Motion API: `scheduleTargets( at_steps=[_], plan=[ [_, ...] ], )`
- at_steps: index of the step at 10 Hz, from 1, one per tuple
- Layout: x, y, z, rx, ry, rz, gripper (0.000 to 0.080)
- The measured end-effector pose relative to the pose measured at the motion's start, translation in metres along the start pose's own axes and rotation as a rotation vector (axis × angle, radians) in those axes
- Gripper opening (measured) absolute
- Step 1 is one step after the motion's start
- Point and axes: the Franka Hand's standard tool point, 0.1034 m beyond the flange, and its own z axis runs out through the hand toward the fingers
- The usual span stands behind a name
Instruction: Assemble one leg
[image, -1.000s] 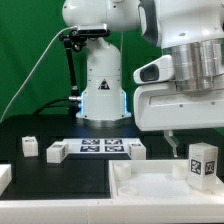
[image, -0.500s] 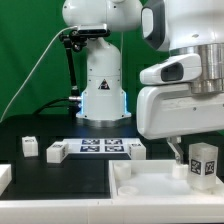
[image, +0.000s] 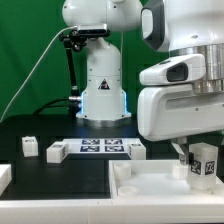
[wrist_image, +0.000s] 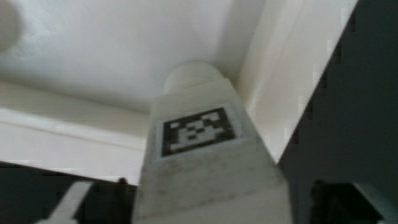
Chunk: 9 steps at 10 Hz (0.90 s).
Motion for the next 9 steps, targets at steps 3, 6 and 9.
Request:
scheduleTargets(
  at_steps=[3,6,9],
  plan=[
    [-0.0004,0.0029,0.0003,-0.002,0.000,0.004,0.0294],
    [-0.0024,0.0044,0.0007,0.011,-0.028,0.132,0.0294],
    [0.0000,0.0102,0.0024,0.006,0.031,0.496,0.0294]
  ],
)
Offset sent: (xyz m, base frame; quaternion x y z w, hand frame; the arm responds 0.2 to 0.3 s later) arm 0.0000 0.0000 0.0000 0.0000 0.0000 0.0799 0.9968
